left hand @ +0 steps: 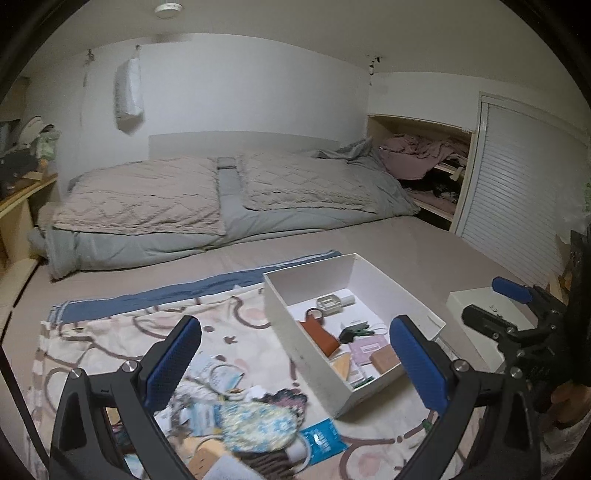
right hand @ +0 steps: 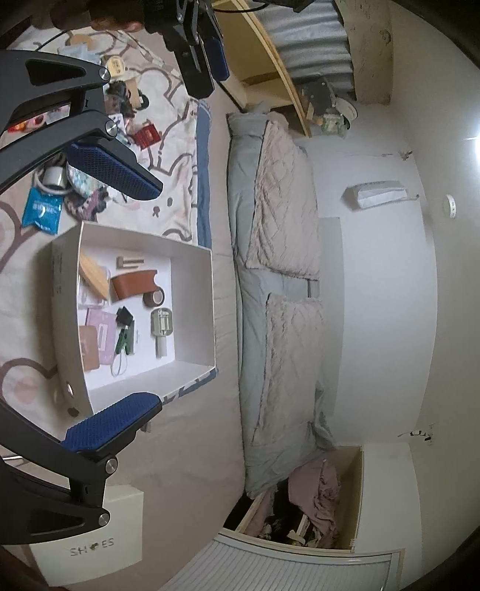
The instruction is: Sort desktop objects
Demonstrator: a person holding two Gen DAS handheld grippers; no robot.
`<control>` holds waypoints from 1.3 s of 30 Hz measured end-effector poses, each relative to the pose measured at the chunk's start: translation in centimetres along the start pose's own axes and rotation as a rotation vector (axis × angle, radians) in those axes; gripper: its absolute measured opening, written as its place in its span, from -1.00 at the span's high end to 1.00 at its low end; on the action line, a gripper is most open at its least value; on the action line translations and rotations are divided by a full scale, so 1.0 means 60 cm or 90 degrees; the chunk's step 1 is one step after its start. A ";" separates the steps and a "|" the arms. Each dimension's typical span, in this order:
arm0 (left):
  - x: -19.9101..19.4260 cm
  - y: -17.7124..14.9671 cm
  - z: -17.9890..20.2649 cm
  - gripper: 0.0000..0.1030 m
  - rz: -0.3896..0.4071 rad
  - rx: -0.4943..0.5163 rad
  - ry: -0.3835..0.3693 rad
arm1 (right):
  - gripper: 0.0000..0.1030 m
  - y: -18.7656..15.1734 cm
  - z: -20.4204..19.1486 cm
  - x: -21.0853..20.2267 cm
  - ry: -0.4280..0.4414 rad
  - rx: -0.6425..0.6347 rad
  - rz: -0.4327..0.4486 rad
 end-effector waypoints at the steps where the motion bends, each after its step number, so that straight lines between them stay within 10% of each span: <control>1: -0.011 0.000 -0.006 -0.99 0.001 0.001 0.006 | -1.00 0.001 -0.003 -0.004 0.001 0.000 0.002; 39: -0.259 -0.131 -0.082 -0.99 -0.006 -0.021 0.099 | -1.00 -0.074 -0.106 -0.172 0.024 -0.013 0.001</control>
Point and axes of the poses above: each gripper's, at about its wrist camera, not at the fingertips, and x roughly the way its jaws point, z to its right, y to its top, the point moved 5 cm from there along x, roughly the way its jaws point, and after that the axes turned 14 degrees about z, right-handed, at the moved point
